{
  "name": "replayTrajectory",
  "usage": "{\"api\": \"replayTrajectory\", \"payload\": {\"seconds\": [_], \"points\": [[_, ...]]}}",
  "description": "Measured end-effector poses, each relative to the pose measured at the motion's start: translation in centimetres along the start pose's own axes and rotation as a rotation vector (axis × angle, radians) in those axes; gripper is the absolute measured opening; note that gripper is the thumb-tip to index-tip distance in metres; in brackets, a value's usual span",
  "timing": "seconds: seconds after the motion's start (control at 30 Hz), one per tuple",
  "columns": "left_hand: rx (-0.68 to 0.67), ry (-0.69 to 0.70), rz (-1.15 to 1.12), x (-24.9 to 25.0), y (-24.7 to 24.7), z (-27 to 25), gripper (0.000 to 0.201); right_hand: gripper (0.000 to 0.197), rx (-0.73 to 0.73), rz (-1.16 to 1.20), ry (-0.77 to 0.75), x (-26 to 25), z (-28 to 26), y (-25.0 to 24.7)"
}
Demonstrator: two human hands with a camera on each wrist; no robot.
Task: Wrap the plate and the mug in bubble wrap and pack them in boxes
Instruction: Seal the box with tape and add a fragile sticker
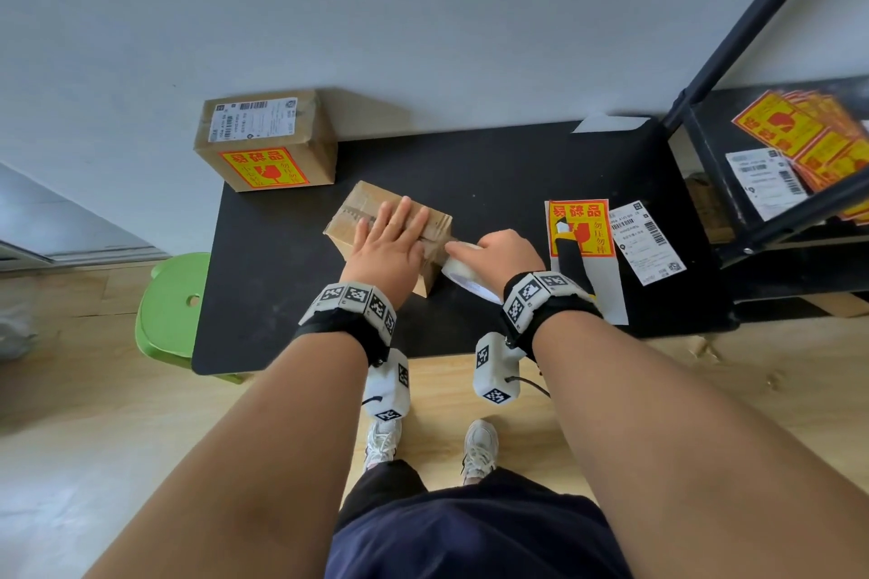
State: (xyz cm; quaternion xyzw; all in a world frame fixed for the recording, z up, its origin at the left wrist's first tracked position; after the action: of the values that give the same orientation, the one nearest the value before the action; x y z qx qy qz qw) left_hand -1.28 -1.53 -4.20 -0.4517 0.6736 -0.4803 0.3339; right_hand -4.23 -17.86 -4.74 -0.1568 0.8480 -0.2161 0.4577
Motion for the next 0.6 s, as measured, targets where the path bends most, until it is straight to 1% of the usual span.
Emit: {"api": "replayTrajectory", "payload": {"seconds": [0.1, 0.17, 0.27, 0.4, 0.5, 0.6], "points": [[0.009, -0.072, -0.039, 0.3, 0.3, -0.2, 0.051, 0.042, 0.001, 0.063, -0.036, 0.5, -0.1, -0.9], [0.040, -0.116, -0.060, 0.6, 0.6, -0.5, 0.051, 0.040, 0.003, 0.021, -0.073, 0.5, 0.2, -1.1], [0.085, -0.183, -0.073, 1.0, 0.8, -0.9, 0.052, 0.041, -0.003, -0.121, -0.109, -0.5, 1.1, -0.7], [0.130, -0.292, -0.061, 1.2, 0.6, -1.4, 0.053, 0.040, -0.003, -0.408, -0.153, -1.1, 2.1, -0.4], [0.176, -0.347, -0.054, 1.2, 0.3, -1.4, 0.053, 0.038, 0.035, -0.536, -0.235, -2.0, 2.7, 0.1], [0.213, -0.374, -0.029, 1.1, 0.1, -1.3, 0.052, 0.035, 0.029, -0.618, -0.262, -3.1, 3.3, 1.1]]}}
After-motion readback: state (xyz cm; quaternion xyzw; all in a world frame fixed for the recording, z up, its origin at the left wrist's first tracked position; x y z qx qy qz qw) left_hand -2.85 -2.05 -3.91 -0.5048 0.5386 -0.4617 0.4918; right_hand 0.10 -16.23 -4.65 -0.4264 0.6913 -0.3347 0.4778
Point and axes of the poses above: each hand's wrist, its own z-axis towards the middle knuckle, its own y-axis out of the palm, x = y × z, the point moved 6 cm from there along z, towards the middle knuckle, and after that the axes turned 13 degrees about z, right-handed, at the moved point
